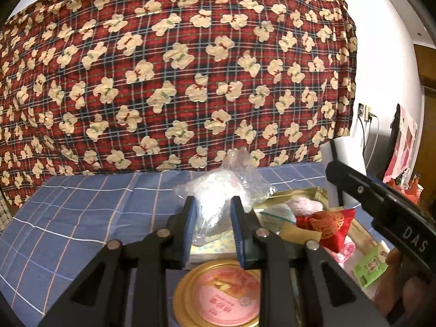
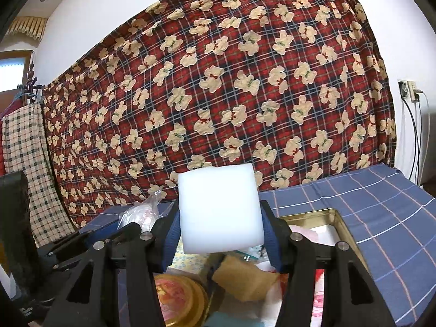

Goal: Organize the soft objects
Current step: 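Carry the clear bag and white sponge over the gold tin, then lower the bag and sponge into the tin and open both grippers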

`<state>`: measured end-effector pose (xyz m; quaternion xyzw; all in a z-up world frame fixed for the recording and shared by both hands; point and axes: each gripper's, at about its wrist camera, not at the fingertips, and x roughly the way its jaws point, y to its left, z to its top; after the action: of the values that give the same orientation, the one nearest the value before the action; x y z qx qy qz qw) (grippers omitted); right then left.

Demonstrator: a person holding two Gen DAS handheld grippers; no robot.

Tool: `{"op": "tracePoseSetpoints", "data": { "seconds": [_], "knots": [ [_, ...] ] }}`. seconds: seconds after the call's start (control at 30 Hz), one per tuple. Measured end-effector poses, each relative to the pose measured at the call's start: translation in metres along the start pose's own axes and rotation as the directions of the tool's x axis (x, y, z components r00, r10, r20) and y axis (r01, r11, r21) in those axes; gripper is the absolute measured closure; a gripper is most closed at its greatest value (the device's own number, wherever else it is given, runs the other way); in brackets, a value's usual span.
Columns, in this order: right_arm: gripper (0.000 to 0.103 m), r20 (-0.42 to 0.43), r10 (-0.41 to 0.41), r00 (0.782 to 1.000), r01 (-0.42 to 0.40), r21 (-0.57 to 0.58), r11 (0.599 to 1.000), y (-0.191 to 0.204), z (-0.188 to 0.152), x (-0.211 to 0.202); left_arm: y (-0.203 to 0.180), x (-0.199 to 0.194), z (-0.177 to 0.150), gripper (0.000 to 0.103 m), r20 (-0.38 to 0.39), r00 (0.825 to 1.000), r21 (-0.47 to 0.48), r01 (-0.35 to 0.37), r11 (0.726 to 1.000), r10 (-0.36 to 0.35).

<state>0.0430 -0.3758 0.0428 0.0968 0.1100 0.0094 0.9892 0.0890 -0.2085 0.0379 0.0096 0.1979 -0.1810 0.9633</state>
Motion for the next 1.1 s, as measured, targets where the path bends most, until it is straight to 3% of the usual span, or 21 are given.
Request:
{"op": "tracePoseSetpoints", "data": {
  "seconds": [0.57,1.1],
  "knots": [
    [0.047,-0.017,-0.061,0.998,0.061,-0.010,0.998,-0.050,0.009,-0.026,-0.045,0.006,0.001,0.079,-0.048,0.994,0.027,0.101,0.994,-0.100],
    [0.047,-0.096,-0.099,0.990,0.096,-0.033,0.995,-0.073,-0.005,-0.044,-0.086,-0.009,-0.023,0.079,-0.108,0.970,0.071,0.224,0.972,-0.216]
  ]
}}
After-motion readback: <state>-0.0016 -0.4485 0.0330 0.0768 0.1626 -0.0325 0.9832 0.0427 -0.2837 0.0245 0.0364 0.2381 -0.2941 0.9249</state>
